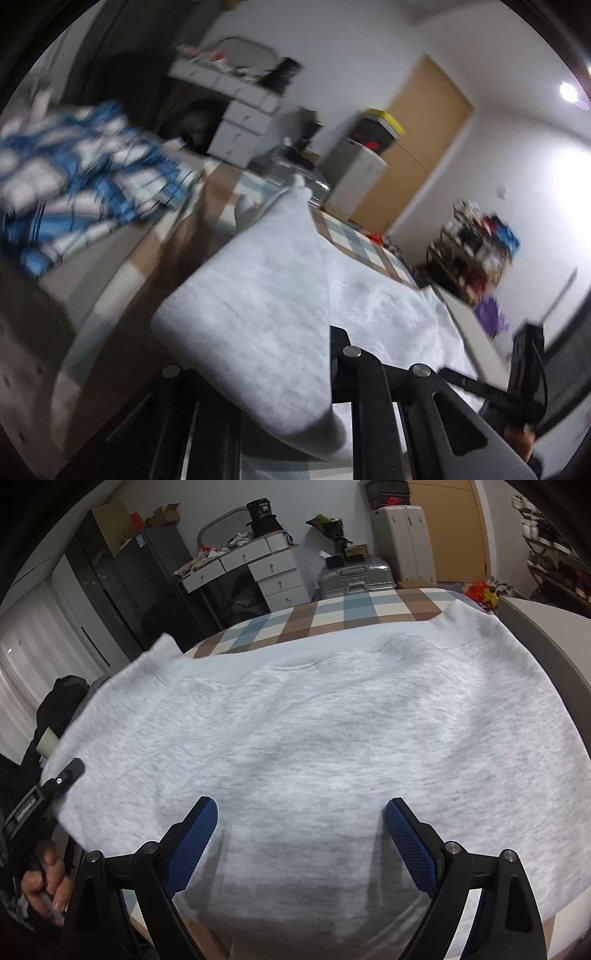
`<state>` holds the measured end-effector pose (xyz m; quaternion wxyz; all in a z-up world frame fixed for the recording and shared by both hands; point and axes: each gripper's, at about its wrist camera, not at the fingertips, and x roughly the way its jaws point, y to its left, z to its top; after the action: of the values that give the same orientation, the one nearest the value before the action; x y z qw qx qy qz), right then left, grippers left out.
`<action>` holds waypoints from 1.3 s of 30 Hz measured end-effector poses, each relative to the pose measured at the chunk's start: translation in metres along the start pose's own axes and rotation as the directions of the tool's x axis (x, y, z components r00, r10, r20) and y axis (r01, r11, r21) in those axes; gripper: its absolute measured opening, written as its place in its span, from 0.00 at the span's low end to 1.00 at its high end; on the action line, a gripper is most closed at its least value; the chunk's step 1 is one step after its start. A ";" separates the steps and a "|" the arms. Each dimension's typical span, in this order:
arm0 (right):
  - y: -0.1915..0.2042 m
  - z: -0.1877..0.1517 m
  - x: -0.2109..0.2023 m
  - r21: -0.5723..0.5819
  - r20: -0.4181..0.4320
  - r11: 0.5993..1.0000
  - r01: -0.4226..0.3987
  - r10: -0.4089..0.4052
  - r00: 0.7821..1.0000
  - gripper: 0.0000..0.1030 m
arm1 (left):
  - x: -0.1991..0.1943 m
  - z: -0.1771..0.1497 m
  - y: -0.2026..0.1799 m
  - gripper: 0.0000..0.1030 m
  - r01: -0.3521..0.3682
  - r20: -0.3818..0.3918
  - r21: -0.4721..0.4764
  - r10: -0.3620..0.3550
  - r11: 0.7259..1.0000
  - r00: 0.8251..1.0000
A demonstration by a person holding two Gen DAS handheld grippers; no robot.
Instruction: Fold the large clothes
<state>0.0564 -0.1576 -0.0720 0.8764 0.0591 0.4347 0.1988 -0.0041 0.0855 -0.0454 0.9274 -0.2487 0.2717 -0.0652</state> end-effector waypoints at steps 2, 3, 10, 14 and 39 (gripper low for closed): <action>-0.001 0.002 0.002 0.007 0.001 1.000 -0.005 0.005 1.000 0.90 | 0.010 -0.006 0.007 0.17 -0.045 -0.051 -0.009 0.044 0.999 0.998; -0.001 0.003 0.002 0.007 0.000 1.000 -0.005 0.005 1.000 0.90 | 0.019 -0.009 0.017 0.29 -0.057 -0.102 -0.057 0.051 0.997 0.993; 0.000 0.002 0.003 -0.009 -0.003 1.000 -0.007 0.007 1.000 0.91 | 0.037 -0.026 0.044 0.64 0.034 -0.240 -0.272 -0.102 0.962 0.965; -0.001 0.001 0.004 -0.007 -0.002 1.000 -0.007 0.007 1.000 0.91 | 0.043 -0.022 0.034 0.63 -0.043 -0.222 -0.250 -0.014 0.967 0.975; 0.027 0.004 0.047 -0.023 0.034 0.998 -0.051 0.052 0.998 0.29 | 0.015 0.017 -0.042 0.12 0.036 0.027 0.048 -0.038 0.998 0.999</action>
<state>0.0775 -0.1138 -0.0968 0.8790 0.0642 0.4155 0.2250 0.0183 0.0525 -0.0198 0.9353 -0.2327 0.2525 -0.0853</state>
